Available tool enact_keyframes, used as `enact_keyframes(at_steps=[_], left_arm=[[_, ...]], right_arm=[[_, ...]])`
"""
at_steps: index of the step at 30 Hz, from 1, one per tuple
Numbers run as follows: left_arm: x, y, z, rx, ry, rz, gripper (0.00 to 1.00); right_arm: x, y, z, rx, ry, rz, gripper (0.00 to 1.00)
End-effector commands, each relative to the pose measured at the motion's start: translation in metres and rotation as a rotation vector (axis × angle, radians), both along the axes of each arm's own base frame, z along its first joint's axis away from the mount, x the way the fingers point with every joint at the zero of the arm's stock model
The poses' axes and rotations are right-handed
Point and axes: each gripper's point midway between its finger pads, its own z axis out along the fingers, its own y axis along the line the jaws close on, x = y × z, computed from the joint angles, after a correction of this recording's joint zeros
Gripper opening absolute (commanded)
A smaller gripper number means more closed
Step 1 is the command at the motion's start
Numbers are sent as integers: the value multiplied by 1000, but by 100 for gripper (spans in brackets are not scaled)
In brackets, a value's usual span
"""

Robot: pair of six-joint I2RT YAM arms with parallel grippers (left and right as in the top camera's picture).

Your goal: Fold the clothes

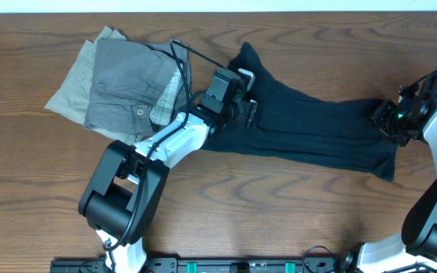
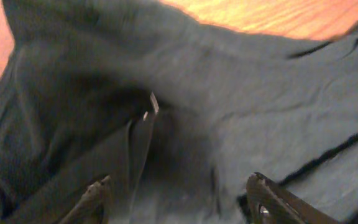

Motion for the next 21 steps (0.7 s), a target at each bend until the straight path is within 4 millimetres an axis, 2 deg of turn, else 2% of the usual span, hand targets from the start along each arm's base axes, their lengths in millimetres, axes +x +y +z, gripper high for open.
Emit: enact_keyframes(at_steps=[1,3,4,7,10,12,21], left_arm=[[4,7,14,13,3,19,72],[-7,13,11,40,49,18,72],[-12,16,6,57,78,18,68],[-29,26,-11,120,152,-4,31],[-31,37,-25,182,159,6,11],[-26,40,-32,216,139,8,6],[-22,38,-72,280,126,-90,6]], right_arm=[[3,3,10,-14,-26,21,34],[2,3,10,-12,-22,21,34],[2,3,10,-12,-22,21,35],[2,3,10,-12,-22,21,35],[3,3,10,-14,-25,21,35],[3,3,10,-14,-26,21,35],[3,3,10,-13,-25,21,36]])
